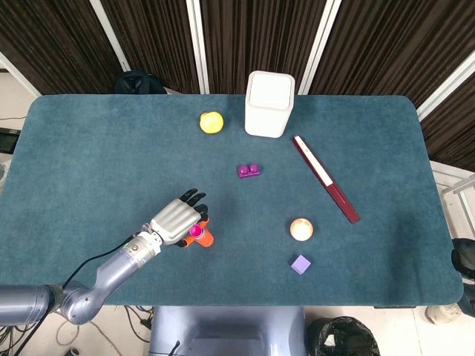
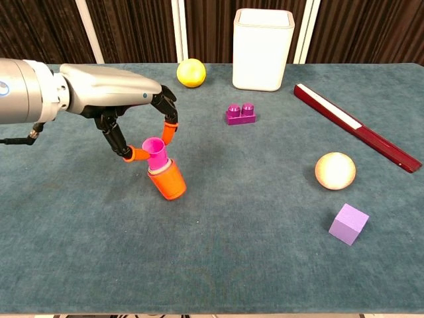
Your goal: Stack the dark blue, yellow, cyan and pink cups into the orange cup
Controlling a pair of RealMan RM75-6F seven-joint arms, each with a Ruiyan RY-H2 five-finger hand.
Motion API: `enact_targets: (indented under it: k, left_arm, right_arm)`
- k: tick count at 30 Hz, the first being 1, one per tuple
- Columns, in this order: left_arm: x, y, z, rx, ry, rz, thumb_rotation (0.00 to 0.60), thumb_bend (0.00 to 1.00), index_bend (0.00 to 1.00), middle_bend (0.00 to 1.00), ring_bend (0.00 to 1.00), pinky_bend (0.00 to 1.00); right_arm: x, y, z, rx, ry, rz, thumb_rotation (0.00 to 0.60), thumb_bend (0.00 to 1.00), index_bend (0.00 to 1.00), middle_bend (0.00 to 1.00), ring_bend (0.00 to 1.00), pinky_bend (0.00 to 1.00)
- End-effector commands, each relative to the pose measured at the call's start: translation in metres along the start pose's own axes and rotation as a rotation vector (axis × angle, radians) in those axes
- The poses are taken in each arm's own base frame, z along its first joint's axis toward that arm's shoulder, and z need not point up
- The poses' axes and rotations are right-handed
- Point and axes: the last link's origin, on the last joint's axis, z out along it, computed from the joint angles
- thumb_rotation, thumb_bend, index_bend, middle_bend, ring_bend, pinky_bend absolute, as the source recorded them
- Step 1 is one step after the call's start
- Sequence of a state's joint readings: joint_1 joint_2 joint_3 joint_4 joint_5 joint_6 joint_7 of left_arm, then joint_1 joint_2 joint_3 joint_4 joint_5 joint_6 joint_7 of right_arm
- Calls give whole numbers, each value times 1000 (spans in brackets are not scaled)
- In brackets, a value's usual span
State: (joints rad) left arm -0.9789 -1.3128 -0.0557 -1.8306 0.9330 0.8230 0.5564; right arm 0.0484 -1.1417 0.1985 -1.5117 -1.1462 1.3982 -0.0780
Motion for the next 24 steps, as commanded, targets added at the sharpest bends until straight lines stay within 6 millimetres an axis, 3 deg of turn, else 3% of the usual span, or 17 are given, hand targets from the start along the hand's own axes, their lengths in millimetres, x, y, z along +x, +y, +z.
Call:
enact_targets:
  k: [1, 13, 20, 24]
  left_arm:
    - [-1, 1, 1, -3, -6, 0, 600, 364, 492, 247, 0, 0]
    - [-5, 7, 5, -25, -14, 23, 600, 361, 480, 240, 0, 0]
    - [-9, 0, 5, 0, -30, 96, 600, 315, 195, 178, 0, 0]
    - [-8, -3, 3, 16, -37, 132, 600, 302, 102, 149, 0, 0]
  right_arm:
    - [0, 0, 0, -1, -1, 0, 600, 420, 36, 0, 36, 24]
    - [1, 1, 0, -3, 2, 4, 600, 420, 36, 0, 36, 24]
    - [1, 2, 0, -5, 3, 5, 600, 420, 36, 0, 36, 24]
    - [2, 1, 0, -3, 5, 6, 600, 420, 36, 0, 36, 24]
